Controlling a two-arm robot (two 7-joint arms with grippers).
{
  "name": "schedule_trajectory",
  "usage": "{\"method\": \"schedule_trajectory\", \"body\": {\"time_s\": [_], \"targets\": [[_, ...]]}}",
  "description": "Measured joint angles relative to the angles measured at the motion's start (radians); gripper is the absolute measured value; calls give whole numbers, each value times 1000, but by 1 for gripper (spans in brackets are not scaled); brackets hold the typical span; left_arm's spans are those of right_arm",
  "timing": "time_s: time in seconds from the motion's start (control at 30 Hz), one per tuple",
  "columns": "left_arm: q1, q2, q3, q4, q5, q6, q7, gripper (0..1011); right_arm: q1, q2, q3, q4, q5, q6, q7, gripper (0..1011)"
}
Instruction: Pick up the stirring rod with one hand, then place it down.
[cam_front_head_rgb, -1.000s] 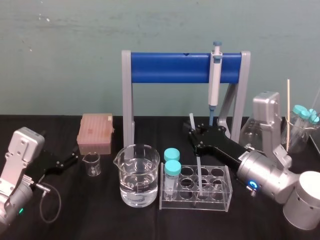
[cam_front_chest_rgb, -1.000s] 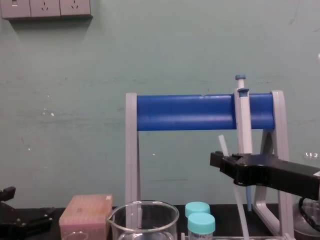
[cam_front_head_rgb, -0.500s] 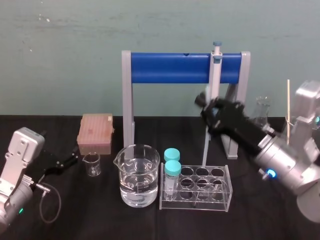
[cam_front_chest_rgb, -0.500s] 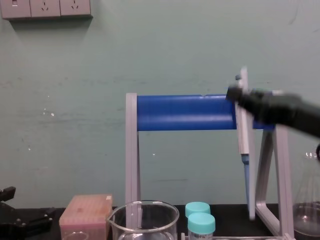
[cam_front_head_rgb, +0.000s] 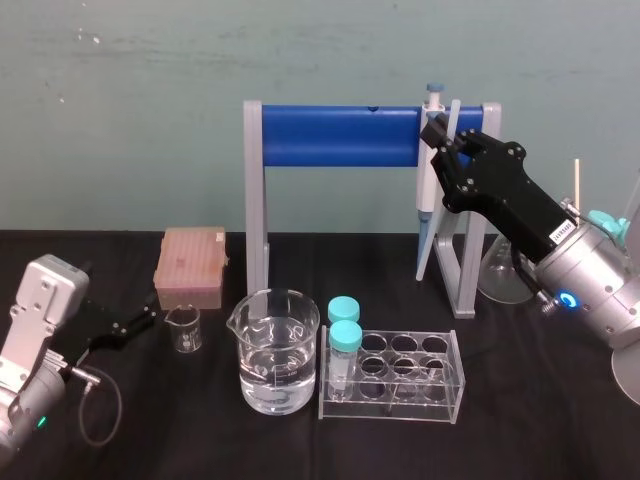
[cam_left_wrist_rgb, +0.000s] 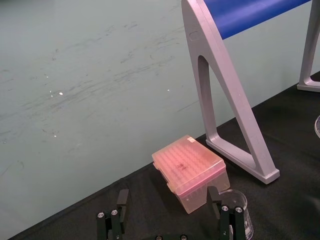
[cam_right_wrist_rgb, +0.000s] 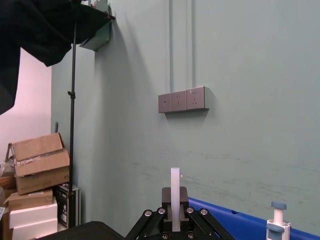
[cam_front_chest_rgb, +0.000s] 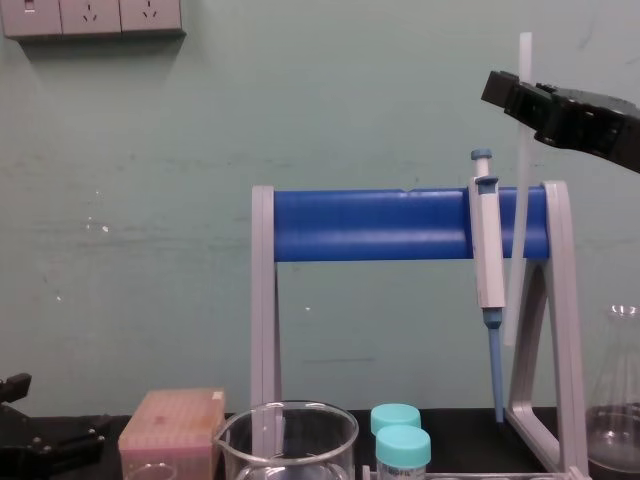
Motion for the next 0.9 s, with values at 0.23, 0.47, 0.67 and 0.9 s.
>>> {"method": "schedule_trajectory", "body": {"time_s": [0.23, 0.47, 0.67, 0.9], "targets": [[0, 0, 0, 0, 0, 0, 0, 1000, -5, 7, -1, -7, 6, 3, 1, 69], [0, 0, 0, 0, 0, 0, 0, 1000, -15, 16, -3, -16, 9, 7, 5, 69], [0, 0, 0, 0, 0, 0, 0, 1000, -21, 24, -5, -22, 12, 11, 7, 70], [0, 0, 0, 0, 0, 0, 0, 1000, -24, 30, -7, -27, 15, 13, 10, 69]]}}
